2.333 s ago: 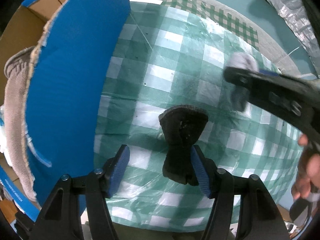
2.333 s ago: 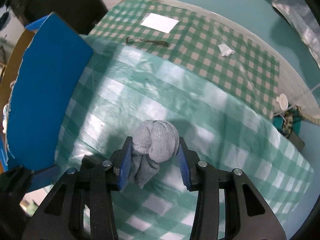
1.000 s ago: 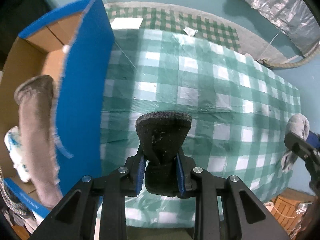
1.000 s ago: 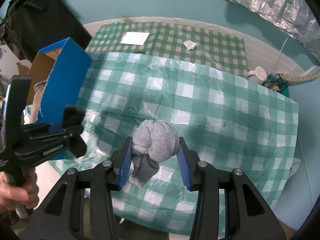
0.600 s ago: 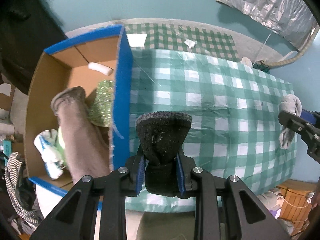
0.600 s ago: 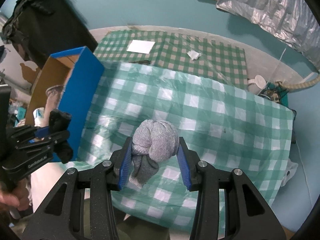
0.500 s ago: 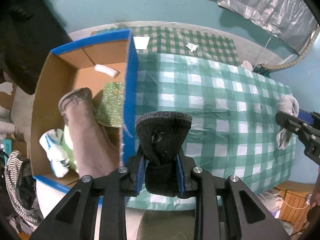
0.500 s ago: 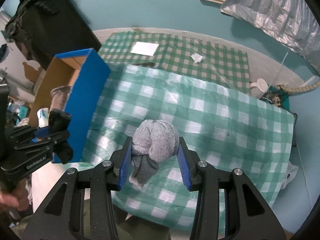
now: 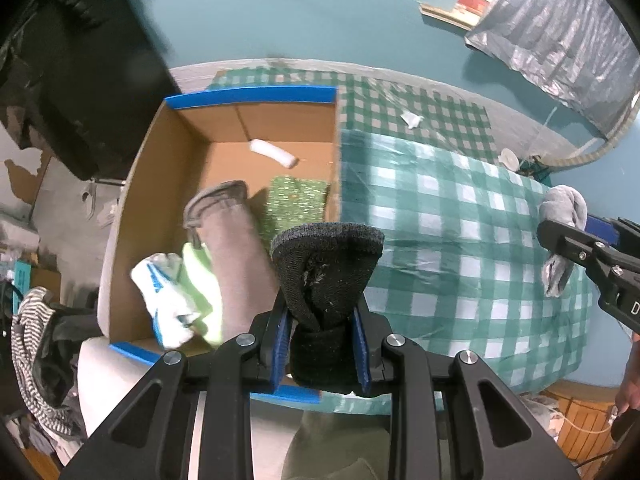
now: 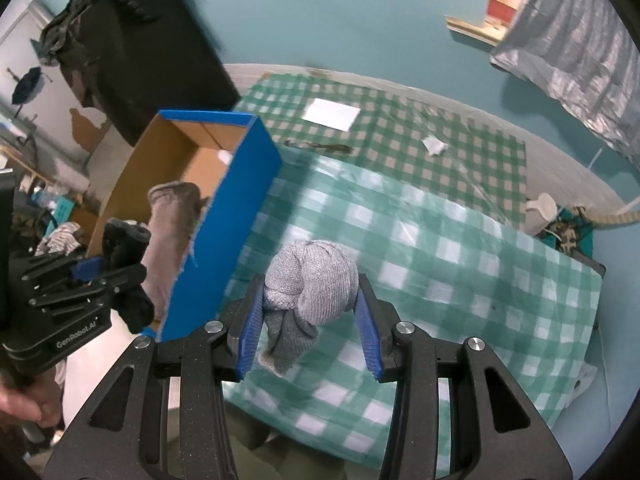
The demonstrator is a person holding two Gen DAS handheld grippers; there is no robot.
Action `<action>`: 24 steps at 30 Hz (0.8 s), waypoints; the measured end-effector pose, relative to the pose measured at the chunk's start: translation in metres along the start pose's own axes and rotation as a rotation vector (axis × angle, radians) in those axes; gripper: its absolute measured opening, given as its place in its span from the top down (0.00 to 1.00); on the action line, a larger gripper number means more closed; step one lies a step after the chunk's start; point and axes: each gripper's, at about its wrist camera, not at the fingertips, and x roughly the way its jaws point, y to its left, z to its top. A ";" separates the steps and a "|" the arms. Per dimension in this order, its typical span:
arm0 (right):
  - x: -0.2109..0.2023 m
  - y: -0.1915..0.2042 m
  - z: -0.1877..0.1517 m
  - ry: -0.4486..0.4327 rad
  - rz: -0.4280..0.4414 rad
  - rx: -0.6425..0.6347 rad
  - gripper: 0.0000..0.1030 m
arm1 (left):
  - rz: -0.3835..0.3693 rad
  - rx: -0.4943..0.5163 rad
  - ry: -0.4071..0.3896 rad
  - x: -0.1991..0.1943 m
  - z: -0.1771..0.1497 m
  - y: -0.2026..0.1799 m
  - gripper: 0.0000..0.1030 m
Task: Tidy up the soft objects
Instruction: 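Carry the black sock with the left gripper while the right carries the grey sock to the box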
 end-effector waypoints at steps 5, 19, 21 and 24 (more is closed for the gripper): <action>0.005 0.025 0.011 -0.001 0.022 -0.041 0.59 | 0.010 -0.036 -0.007 -0.004 0.000 0.021 0.73; 0.032 0.099 0.046 0.011 0.069 -0.168 0.59 | 0.047 -0.158 -0.010 -0.002 0.000 0.091 0.73; 0.036 0.108 0.050 0.012 0.071 -0.185 0.59 | 0.053 -0.165 -0.011 -0.002 0.000 0.097 0.73; 0.042 0.122 0.057 0.014 0.079 -0.204 0.59 | 0.058 -0.174 -0.009 0.000 0.001 0.108 0.73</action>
